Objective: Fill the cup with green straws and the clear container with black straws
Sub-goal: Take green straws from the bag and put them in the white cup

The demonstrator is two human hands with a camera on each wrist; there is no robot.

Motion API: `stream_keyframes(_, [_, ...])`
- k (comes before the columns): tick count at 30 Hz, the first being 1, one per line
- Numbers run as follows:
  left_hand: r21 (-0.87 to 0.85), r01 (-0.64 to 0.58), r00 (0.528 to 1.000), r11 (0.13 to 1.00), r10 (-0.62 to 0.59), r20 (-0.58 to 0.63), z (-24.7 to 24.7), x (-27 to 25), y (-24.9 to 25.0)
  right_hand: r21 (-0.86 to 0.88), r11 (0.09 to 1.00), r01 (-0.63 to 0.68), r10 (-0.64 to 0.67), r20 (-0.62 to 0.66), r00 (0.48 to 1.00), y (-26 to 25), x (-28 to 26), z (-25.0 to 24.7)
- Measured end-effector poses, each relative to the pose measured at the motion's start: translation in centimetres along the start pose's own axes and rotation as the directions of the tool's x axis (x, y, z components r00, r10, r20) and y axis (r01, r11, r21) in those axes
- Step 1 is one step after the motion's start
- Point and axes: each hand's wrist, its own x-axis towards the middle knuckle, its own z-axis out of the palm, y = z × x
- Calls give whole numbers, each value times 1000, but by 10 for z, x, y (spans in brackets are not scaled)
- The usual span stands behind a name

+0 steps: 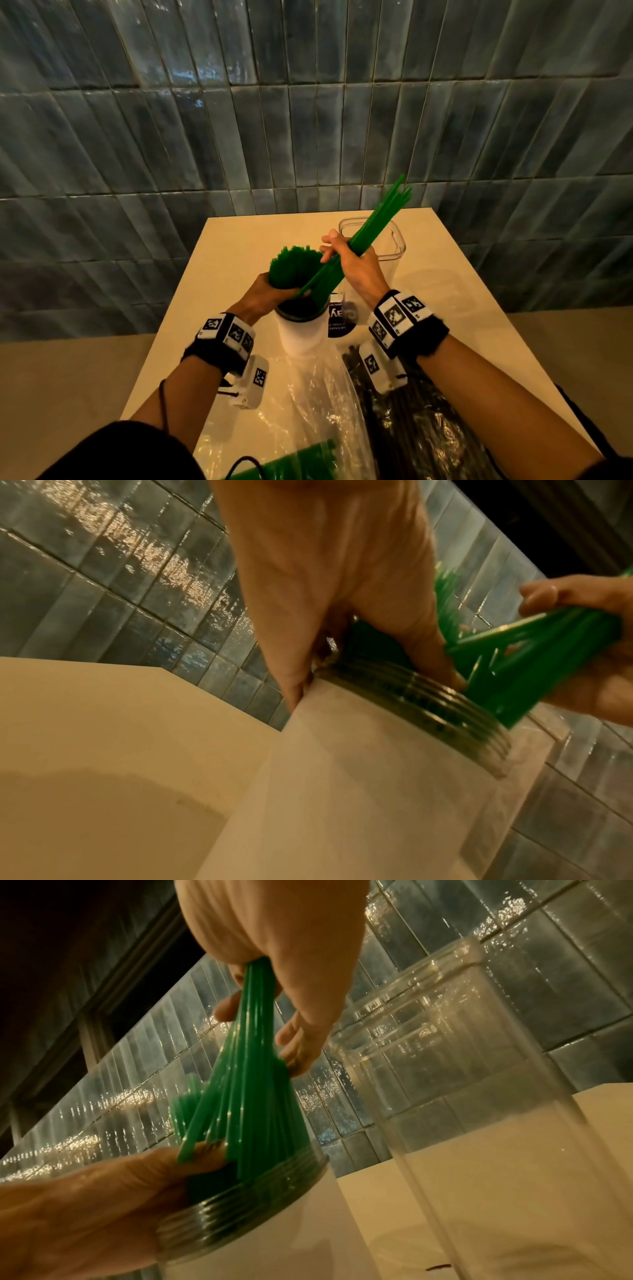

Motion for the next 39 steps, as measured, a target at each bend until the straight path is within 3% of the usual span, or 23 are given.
stream_keyframes(4, [-19,36,990,999,-33,139,-11,1,3,-11,1000,4,-4,-22,1000,0,0,1])
stream_keyframes(9, [79,36,955,996,-58,292,-20,-2,11,-76,997,8,-11,-38,999,-8,-8,4])
stream_keyframes(14, [114,25,893,993,-73,444,-24,-7,14,-216,971,102,-72,142,987,-2,-20,14])
stream_keyframes(16, [140,2,889,990,-66,453,-22,-10,15,-267,953,144,-94,190,977,6,-23,18])
stream_keyframes(19, [185,-71,943,980,5,332,-11,-17,12,-291,937,194,-157,147,977,17,-26,24])
stream_keyframes(21, [84,-143,967,986,121,223,-1,-23,3,-237,956,174,-159,80,984,17,-28,24])
stream_keyframes(24, [-21,-243,967,970,244,68,11,-30,-17,-185,971,153,-149,40,988,11,-25,18])
stream_keyframes(29, [-36,-338,939,940,334,-83,36,-40,-23,-79,955,287,-290,-39,956,-5,-24,17])
stream_keyframes(32, [5,-368,916,930,363,-171,47,-41,-20,-52,896,442,-445,-105,889,-16,-25,22])
stream_keyframes(35, [7,-338,907,941,327,-264,51,-37,-20,-225,792,568,-591,-48,805,-20,-23,27])
stream_keyframes(37, [26,-312,891,950,302,-339,53,-35,-19,-396,774,495,-491,118,863,-18,-22,29])
stream_keyframes(39, [40,-314,879,949,306,-366,52,-34,-20,-565,758,326,-221,247,943,-13,-21,29])
